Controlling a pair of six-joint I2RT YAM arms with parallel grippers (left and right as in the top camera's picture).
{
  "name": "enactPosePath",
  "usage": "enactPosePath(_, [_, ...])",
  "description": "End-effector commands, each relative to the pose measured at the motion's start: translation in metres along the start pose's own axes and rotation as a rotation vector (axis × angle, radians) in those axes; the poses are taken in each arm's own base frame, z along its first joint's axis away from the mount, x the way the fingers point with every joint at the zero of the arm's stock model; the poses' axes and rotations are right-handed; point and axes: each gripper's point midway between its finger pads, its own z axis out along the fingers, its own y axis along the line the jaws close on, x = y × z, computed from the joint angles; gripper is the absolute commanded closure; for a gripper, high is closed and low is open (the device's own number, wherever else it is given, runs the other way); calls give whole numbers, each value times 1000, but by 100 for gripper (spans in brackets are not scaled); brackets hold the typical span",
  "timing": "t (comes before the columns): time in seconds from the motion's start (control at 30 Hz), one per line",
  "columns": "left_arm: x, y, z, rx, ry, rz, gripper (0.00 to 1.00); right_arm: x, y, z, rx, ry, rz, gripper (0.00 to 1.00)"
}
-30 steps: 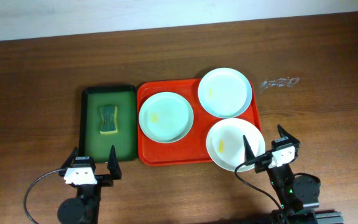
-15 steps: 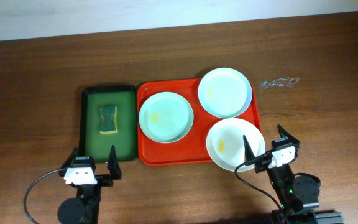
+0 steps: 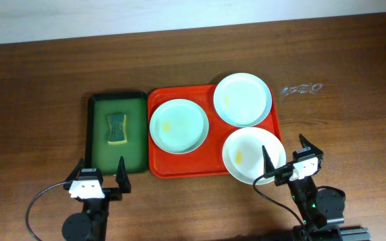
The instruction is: Clean dirty plates on tray and stack at the side
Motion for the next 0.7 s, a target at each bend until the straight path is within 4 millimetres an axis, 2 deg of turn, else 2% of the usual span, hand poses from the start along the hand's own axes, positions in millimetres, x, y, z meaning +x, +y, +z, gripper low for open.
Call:
enactPosePath(0.0, [2,-2,0,10,3,23,1,4,-2,0,12,10,-5,1])
enactPosePath(0.67, [2,-5,0,20,3,24,1,4,-2,0,12,10,-5,2])
